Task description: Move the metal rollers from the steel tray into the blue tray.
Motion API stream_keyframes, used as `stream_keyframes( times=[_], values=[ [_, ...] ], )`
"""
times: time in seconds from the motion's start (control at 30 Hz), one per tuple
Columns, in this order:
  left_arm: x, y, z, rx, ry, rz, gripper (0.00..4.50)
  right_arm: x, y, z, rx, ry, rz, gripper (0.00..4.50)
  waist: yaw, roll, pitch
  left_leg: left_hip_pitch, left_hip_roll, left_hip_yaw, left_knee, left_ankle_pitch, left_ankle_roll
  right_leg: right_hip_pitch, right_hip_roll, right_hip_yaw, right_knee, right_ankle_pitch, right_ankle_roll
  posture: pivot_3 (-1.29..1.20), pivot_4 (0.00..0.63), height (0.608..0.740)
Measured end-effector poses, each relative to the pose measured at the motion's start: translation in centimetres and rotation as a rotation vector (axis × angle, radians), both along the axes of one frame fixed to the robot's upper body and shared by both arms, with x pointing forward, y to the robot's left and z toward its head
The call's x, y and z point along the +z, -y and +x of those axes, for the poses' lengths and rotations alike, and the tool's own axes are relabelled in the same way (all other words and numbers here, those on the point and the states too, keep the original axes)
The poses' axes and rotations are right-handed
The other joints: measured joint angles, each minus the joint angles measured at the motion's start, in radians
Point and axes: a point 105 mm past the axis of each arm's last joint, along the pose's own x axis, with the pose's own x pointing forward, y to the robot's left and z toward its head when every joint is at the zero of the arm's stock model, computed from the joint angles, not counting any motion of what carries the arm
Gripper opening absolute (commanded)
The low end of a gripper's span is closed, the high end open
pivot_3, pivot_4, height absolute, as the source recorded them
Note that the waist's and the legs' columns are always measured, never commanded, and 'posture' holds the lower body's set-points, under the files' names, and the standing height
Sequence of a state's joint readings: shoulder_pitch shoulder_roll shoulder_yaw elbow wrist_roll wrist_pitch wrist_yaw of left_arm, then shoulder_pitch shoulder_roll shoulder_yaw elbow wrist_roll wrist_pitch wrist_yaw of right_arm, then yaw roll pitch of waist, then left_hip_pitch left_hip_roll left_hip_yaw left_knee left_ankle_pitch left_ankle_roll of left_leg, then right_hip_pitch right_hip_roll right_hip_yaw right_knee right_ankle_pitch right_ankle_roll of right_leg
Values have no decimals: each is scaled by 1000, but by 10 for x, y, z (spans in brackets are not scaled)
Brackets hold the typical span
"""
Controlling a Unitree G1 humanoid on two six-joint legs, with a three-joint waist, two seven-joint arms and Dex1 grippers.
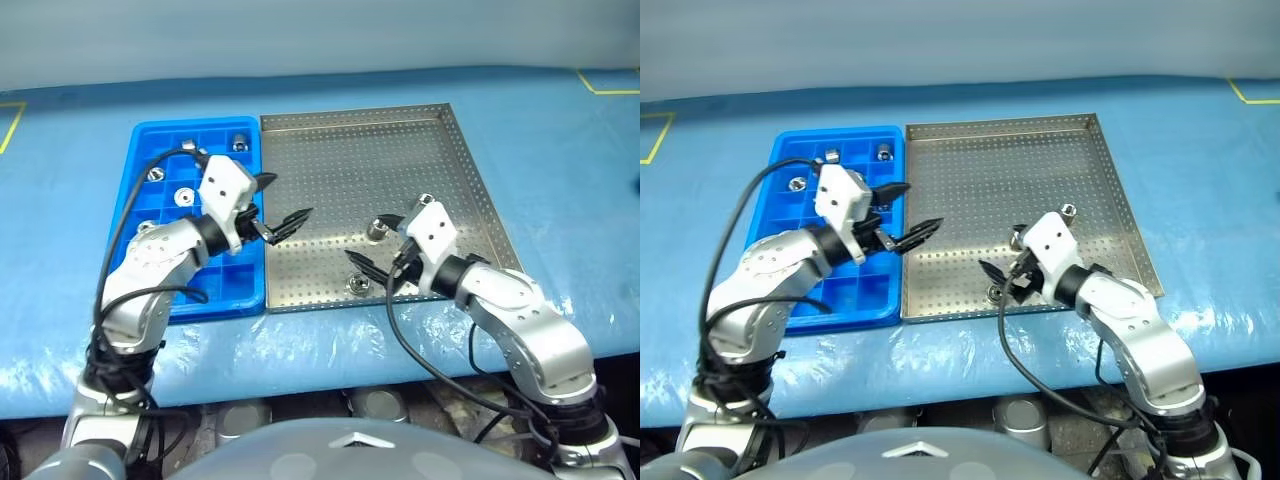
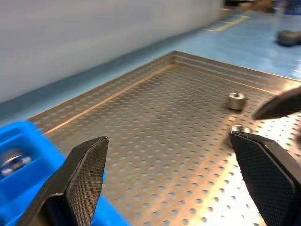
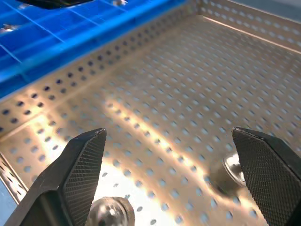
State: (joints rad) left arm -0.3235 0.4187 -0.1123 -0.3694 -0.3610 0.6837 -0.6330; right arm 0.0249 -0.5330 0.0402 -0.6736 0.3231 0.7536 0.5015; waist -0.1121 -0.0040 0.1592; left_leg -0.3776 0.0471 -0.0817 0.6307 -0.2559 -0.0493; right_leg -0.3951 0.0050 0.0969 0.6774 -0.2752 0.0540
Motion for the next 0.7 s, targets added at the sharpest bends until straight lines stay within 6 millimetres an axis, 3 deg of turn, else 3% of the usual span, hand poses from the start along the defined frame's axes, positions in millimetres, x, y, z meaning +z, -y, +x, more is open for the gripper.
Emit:
stream_keyframes(
  times=[0.13,0.33,0.7],
  values=[
    [-19,23,18,-76,-46,63,4483,-2,13,-4,-72,-6,-5,4500,-28,0,0,0,0,0,1,0,0,0,0,1,0,-1,1,-229,150,740],
    [-42,60,34,-134,-77,108,4483,-3,13,-7,-107,-8,13,4500,-57,0,0,0,0,0,1,-1,1,0,1,1,0,-1,1,-271,150,740],
    [-68,86,54,-111,-105,151,4483,-1,9,-8,-117,8,23,4500,-98,0,0,0,0,1,1,-1,2,0,1,2,0,-2,4,-279,150,740]
  ],
)
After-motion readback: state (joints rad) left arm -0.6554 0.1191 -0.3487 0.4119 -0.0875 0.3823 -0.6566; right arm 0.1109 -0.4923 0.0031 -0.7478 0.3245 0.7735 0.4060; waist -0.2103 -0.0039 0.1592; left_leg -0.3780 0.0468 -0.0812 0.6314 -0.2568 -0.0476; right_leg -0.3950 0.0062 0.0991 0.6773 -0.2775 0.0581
